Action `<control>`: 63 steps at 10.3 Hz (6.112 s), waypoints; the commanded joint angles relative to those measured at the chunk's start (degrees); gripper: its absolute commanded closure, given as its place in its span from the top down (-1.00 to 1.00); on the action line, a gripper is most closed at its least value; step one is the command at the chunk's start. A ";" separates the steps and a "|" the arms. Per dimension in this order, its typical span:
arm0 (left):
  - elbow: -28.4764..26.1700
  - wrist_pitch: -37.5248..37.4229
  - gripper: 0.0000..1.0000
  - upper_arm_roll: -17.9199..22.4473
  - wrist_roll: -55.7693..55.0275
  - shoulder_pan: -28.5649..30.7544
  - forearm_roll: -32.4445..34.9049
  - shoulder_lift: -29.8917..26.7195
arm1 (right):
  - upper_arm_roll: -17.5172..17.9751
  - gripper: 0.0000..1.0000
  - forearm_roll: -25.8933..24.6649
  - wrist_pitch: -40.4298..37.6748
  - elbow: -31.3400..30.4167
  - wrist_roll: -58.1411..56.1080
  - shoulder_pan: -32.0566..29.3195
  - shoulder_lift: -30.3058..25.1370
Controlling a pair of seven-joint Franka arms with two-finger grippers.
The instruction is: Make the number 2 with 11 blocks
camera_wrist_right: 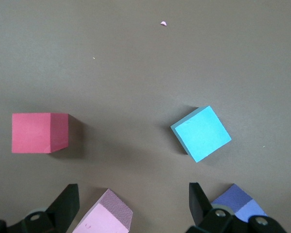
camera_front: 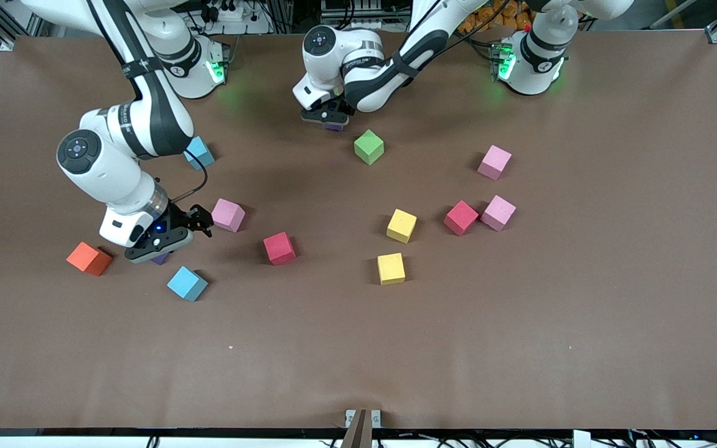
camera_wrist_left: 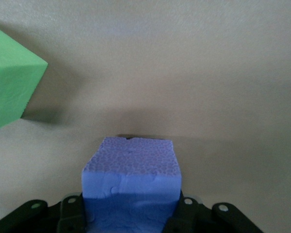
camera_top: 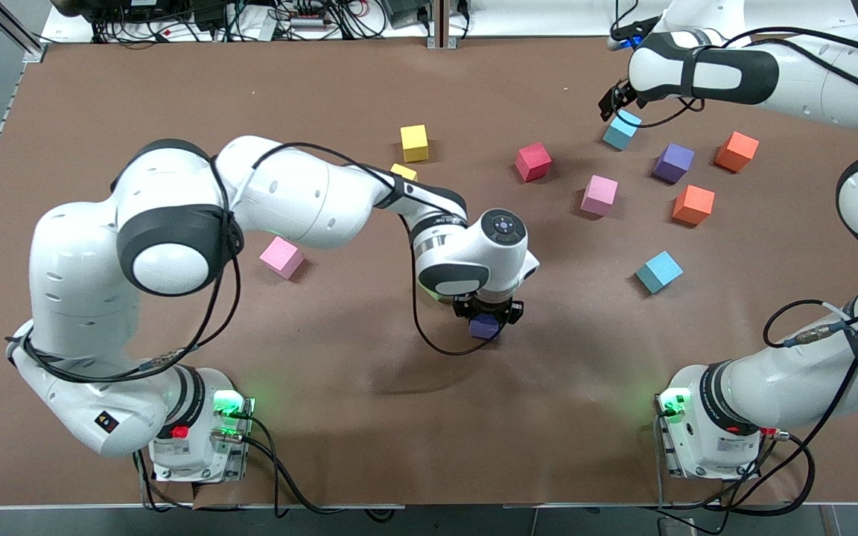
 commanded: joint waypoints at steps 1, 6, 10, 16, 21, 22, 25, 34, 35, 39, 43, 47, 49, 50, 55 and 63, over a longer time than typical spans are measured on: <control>1.65 -1.33 -0.71 2.24 -0.71 -1.94 0.83 0.92 | 0.30 1.00 1.32 -0.65 -1.04 -2.27 0.00 -1.62; 1.91 -4.38 1.00 2.42 -9.41 -0.98 0.48 -2.23 | 0.74 1.00 6.13 -0.56 -1.14 -7.64 1.14 -1.02; 3.59 -12.04 1.00 2.34 -16.97 2.00 -2.06 -8.82 | 0.65 1.00 7.74 0.14 6.57 0.69 4.91 7.49; -8.87 -1.82 1.00 1.81 -29.87 13.71 -8.93 -12.62 | 2.05 1.00 8.88 4.62 8.70 7.19 8.08 13.04; -13.98 4.11 1.00 1.89 -33.41 11.86 -8.05 -11.12 | 2.06 1.00 9.05 11.22 8.53 9.41 11.16 17.88; -14.26 4.38 1.00 1.89 -33.41 11.77 -8.05 -11.12 | 2.06 1.00 9.05 11.65 8.27 9.41 11.16 17.97; -13.82 6.30 1.00 2.16 -33.41 11.77 -7.26 -9.11 | 2.06 1.00 8.88 15.86 8.18 9.32 12.38 20.69; -15.66 2.18 -1.00 0.85 -66.49 12.74 -7.35 -11.56 | 1.35 1.00 8.88 11.40 8.80 9.23 13.01 19.29; -15.58 2.18 -1.00 0.14 -70.02 12.74 -7.78 -11.56 | 0.92 1.00 8.88 10.00 8.79 9.32 13.18 18.77; -14.96 3.23 -1.00 -3.29 -79.79 12.83 -7.96 -12.18 | 0.21 1.00 8.88 5.93 7.48 9.58 13.36 17.17; -15.05 6.04 -1.00 -4.78 -85.78 12.30 -7.96 -11.56 | -2.93 1.00 8.88 16.12 7.74 11.15 18.61 22.18; -14.96 8.33 -1.00 -4.78 -86.75 10.80 -7.96 -9.72 | -4.27 1.00 8.79 12.83 6.95 11.17 19.34 21.14; -14.96 9.29 -1.00 -4.70 -86.84 10.80 -7.96 -8.93 | -4.80 1.00 8.79 12.10 6.77 11.17 19.43 21.13; -15.05 9.65 -1.00 -4.70 -86.84 10.80 -7.96 -8.84 | -4.80 1.00 8.79 12.10 6.77 11.69 19.43 21.22; -15.14 10.79 -1.00 -4.61 -86.84 10.72 -7.70 -7.78 | -4.71 0.07 8.88 11.93 7.12 14.24 19.25 20.88; -13.74 0.90 1.00 -4.70 -88.61 11.24 -6.47 -14.97 | -4.71 -0.15 5.99 0.04 -6.37 -0.60 17.66 0.06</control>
